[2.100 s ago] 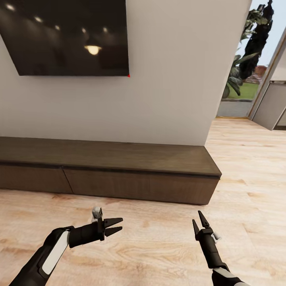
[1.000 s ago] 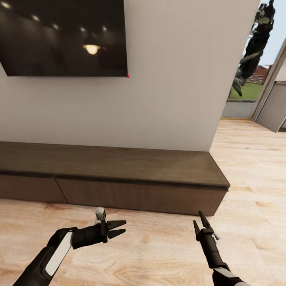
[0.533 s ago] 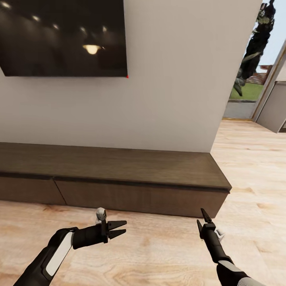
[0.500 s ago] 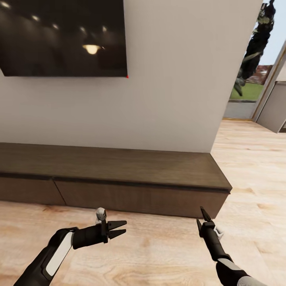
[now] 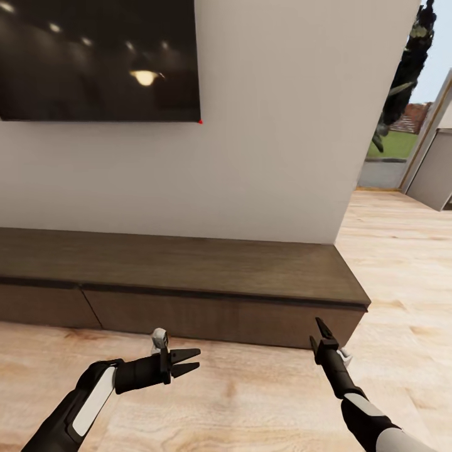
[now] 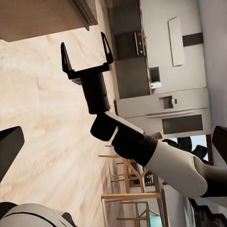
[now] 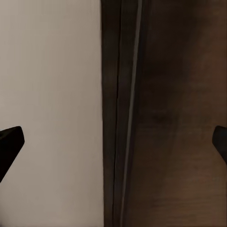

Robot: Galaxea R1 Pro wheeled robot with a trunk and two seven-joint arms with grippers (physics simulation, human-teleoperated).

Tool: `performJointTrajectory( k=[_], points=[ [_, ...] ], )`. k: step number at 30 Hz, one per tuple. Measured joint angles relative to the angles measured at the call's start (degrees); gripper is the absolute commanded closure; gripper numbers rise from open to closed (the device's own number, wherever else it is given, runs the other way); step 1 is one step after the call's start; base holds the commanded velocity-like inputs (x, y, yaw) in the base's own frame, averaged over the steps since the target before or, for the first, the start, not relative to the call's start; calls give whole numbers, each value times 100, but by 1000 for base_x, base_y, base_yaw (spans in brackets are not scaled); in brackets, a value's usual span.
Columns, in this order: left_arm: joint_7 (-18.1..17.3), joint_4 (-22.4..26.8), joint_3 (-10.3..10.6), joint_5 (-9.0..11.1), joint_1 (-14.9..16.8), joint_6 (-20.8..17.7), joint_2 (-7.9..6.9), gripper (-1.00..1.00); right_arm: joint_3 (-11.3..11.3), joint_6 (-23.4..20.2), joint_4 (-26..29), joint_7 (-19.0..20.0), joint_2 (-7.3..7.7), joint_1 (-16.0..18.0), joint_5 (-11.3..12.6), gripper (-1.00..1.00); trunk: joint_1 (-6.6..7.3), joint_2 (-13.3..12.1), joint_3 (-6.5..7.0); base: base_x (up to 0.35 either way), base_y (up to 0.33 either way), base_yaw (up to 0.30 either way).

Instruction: Place each of the two pumpkins and all three candles from the living room inside a cabinet in the living room (use any cabinet), then make sure every cabinet is closed, and position the cauldron so it is next to a table in the living room.

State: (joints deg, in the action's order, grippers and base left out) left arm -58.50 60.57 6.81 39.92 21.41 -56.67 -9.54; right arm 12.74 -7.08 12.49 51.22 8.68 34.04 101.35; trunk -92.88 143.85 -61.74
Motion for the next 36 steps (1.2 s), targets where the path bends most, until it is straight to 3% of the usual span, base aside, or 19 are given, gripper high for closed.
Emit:
performJointTrajectory(
  k=[10, 36],
  points=[
    [3, 0, 4, 0, 0, 0, 0, -100, 3, 0, 428, -391, 54, 2, 0, -100, 0, 0, 0, 86, 0, 0],
    [2, 0, 4, 0, 0, 5, 0, -100, 9, 21, 514, -618, 60, 2, -9, -100, -1, 0, 0, 79, 0, 0]
  ],
)
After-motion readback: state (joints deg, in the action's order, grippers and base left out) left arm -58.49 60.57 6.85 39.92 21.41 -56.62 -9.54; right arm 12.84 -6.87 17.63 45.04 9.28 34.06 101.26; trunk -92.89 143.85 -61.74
